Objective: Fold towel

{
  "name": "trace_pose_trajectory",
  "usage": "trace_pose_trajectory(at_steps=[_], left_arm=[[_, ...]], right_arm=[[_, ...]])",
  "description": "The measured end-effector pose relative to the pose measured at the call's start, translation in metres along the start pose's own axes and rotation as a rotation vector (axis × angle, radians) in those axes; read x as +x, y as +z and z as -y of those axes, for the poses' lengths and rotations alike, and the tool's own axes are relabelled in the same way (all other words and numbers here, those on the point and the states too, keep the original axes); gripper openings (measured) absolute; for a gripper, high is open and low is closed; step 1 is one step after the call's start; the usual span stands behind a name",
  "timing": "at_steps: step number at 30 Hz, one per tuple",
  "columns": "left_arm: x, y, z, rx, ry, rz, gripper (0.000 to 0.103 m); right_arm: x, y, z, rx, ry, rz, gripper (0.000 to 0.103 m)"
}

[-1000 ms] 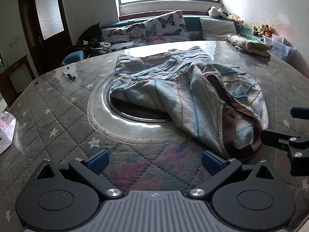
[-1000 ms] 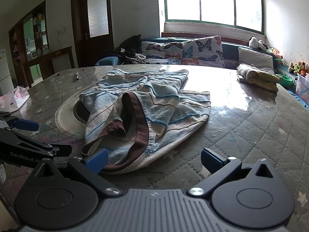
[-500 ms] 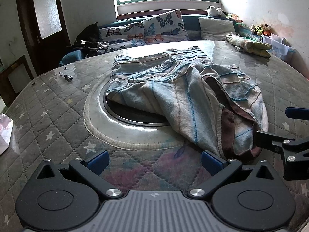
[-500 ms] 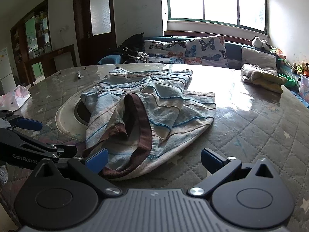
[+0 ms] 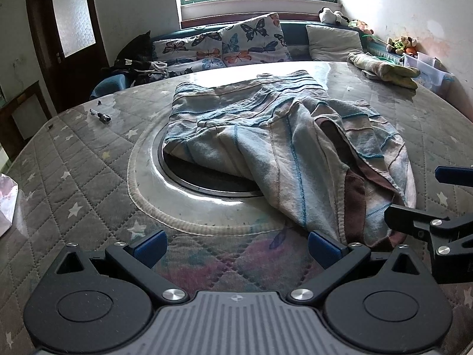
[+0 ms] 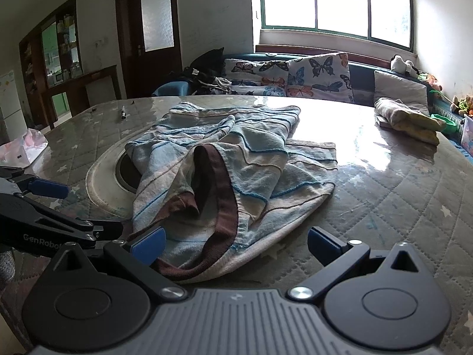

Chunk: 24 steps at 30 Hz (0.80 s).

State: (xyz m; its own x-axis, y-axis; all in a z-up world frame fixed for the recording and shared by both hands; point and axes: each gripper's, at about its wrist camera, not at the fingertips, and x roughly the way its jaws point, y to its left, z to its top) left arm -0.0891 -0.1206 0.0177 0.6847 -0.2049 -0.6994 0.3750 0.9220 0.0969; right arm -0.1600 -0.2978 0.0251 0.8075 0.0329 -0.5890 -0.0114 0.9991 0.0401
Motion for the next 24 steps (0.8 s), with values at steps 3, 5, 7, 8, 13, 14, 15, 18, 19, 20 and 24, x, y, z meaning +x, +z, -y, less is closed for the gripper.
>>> trace_pose_trajectory(at_steps=[3, 5, 7, 8, 13, 14, 15, 18, 19, 20, 24], left_arm=[[0.002, 0.003, -0.001, -0.002, 0.002, 0.003, 0.103], [0.003, 0.006, -0.002, -0.004, 0.005, 0.010, 0.103], [0.004, 0.010, -0.004, -0.006, 0.007, 0.017, 0.103], [0.005, 0.012, -0.004, -0.007, 0.007, 0.020, 0.103], [0.010, 0.028, -0.005, -0.017, -0.001, 0.039, 0.103], [0.011, 0.033, -0.004, -0.018, -0.007, 0.044, 0.103], [0.012, 0.038, -0.003, -0.018, -0.019, 0.049, 0.102], [0.016, 0.055, -0.001, -0.021, -0.052, 0.071, 0.102], [0.019, 0.063, 0.001, -0.022, -0.062, 0.081, 0.099], [0.021, 0.069, 0.002, -0.022, -0.072, 0.091, 0.097], [0.037, 0.097, 0.009, -0.025, -0.101, 0.104, 0.083]], right_arm=[[0.002, 0.001, 0.001, 0.002, 0.002, -0.004, 0.103], [0.003, 0.002, 0.002, 0.010, 0.003, -0.007, 0.103], [0.006, 0.003, 0.004, 0.015, 0.002, -0.012, 0.103], [0.007, 0.004, 0.005, 0.019, 0.001, -0.013, 0.103], [0.014, 0.012, 0.012, 0.031, 0.006, -0.019, 0.103], [0.015, 0.014, 0.013, 0.031, 0.007, -0.019, 0.102], [0.016, 0.016, 0.014, 0.030, 0.003, -0.018, 0.102], [0.020, 0.021, 0.019, 0.037, 0.001, -0.017, 0.098], [0.021, 0.022, 0.021, 0.044, 0.002, -0.018, 0.097], [0.022, 0.023, 0.023, 0.051, 0.002, -0.019, 0.095], [0.030, 0.028, 0.033, 0.090, 0.007, -0.031, 0.089]])
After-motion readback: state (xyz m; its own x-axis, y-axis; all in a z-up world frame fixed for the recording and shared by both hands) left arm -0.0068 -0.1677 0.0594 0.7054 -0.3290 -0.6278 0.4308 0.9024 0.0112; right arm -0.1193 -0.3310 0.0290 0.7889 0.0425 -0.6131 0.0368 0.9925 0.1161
